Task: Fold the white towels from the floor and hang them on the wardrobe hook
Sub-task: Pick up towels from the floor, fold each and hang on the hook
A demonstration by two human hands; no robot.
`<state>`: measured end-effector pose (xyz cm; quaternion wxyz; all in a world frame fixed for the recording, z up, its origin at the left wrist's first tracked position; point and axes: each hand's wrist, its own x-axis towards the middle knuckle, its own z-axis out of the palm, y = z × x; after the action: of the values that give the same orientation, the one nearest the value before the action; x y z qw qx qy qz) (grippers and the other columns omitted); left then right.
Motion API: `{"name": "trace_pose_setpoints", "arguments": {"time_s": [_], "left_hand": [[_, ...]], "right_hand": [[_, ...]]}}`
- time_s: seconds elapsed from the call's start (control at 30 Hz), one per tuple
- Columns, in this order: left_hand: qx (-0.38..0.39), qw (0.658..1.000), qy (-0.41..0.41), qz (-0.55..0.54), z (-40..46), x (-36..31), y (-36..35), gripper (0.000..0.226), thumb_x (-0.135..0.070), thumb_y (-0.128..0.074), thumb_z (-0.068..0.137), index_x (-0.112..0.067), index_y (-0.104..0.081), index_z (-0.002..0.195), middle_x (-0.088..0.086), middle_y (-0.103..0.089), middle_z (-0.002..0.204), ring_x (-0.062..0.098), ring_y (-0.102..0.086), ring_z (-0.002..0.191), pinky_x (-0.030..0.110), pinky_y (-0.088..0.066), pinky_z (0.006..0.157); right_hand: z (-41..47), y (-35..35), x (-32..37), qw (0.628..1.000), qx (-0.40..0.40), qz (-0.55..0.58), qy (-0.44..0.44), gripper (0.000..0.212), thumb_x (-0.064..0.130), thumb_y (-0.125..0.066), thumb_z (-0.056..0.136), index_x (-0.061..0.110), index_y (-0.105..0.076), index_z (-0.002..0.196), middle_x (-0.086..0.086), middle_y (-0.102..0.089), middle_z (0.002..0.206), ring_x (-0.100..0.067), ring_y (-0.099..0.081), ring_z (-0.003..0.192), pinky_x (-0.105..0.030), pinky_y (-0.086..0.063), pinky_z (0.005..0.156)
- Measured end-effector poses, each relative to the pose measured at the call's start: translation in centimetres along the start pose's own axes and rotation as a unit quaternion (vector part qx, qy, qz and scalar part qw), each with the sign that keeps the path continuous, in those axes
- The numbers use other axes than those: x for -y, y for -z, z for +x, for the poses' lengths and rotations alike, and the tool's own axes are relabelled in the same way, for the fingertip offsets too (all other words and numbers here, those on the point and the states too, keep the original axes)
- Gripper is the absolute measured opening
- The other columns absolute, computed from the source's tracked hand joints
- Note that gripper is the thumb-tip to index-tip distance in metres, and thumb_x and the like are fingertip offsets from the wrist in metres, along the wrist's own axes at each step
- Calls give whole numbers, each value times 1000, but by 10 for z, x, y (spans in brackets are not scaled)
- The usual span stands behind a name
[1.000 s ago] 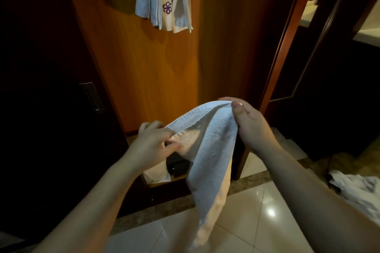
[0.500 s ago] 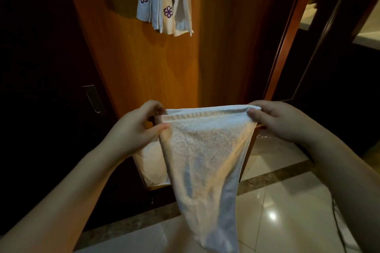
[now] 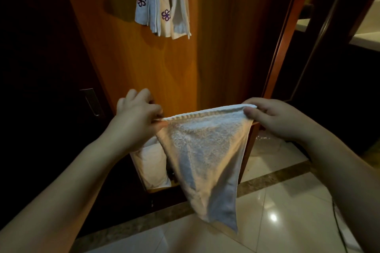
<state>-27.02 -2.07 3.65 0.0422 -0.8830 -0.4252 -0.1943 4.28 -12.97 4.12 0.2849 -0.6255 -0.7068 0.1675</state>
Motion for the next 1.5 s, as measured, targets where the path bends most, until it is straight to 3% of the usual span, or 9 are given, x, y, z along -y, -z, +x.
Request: {"name": "trace_pose_setpoints", "arguments": {"time_s": [0.2,0.33,0.47,0.6,0.73,0.97,1.07,1.27,1.5], "left_hand": [[257,911,50,-319,6,16,0,19,-34,-77,86,-23,-62,82,-10,-61,76,10,-56,71,31,-42,66],[181,773,56,-606,2,16,-4,18,-18,-77,72,-21,-59,73,-7,-56,66,6,-51,56,17,-42,51],[68,606,66,-790,3,2,-15,18,-12,-75,67,-23,-67,79,0,-69,89,16,-68,78,26,-55,62],[158,646,134,-735,-1,-9,-14,62,-55,-93,53,-23,-80,104,12,-75,112,28,-73,102,34,-60,74],[179,619,137,-752,0,-8,-5,63,-52,-90,62,-17,-77,112,15,-72,119,31,-69,110,37,-59,80],[184,555,207,-785,-5,-29,-15,32,-30,-68,78,-9,-81,99,17,-74,111,30,-73,102,38,-61,76],[184,566,241,-767,-10,-27,-22,30,-25,-58,86,-9,-81,97,18,-74,111,29,-73,102,38,-61,77],[186,638,195,-721,-14,-9,-19,31,-31,-73,72,-12,-82,95,15,-76,103,25,-75,92,30,-59,71],[115,689,277,-659,-16,-5,-50,35,-33,-68,83,-6,-78,102,14,-76,104,26,-75,93,31,-60,71]], "right_hand": [[1,0,-9,999,-6,35,-11,29,67,-38,95,52,-63,98,36,-62,97,10,-60,93,-23,-43,74],[1,4,-12,988,-56,146,2,36,77,-48,84,50,-67,97,15,-69,94,-7,-67,88,-36,-49,81],[9,4,-6,957,-94,272,37,46,82,-58,77,42,-70,97,13,-68,90,-9,-64,88,-34,-51,80],[10,1,2,936,-115,330,46,36,71,-60,83,40,-72,97,12,-69,90,-6,-66,85,-20,-54,71],[11,-7,-5,906,-133,402,5,25,52,-55,93,37,-74,92,8,-71,83,-8,-67,75,-25,-52,65],[-23,-73,-40,664,100,736,-82,78,54,-89,65,3,-72,122,-21,-66,129,-36,-64,120,-48,-52,99],[-30,-90,-41,660,147,728,-116,65,26,-89,75,-1,-65,130,-23,-62,135,-36,-61,124,-47,-54,97],[-18,-83,-44,701,55,692,-161,43,32,-66,84,11,-74,121,-15,-65,134,-30,-62,125,-39,-57,90],[1,-101,-35,729,-29,650,-210,52,35,-69,87,3,-63,128,-17,-69,127,-31,-66,118,-38,-59,88]]}}
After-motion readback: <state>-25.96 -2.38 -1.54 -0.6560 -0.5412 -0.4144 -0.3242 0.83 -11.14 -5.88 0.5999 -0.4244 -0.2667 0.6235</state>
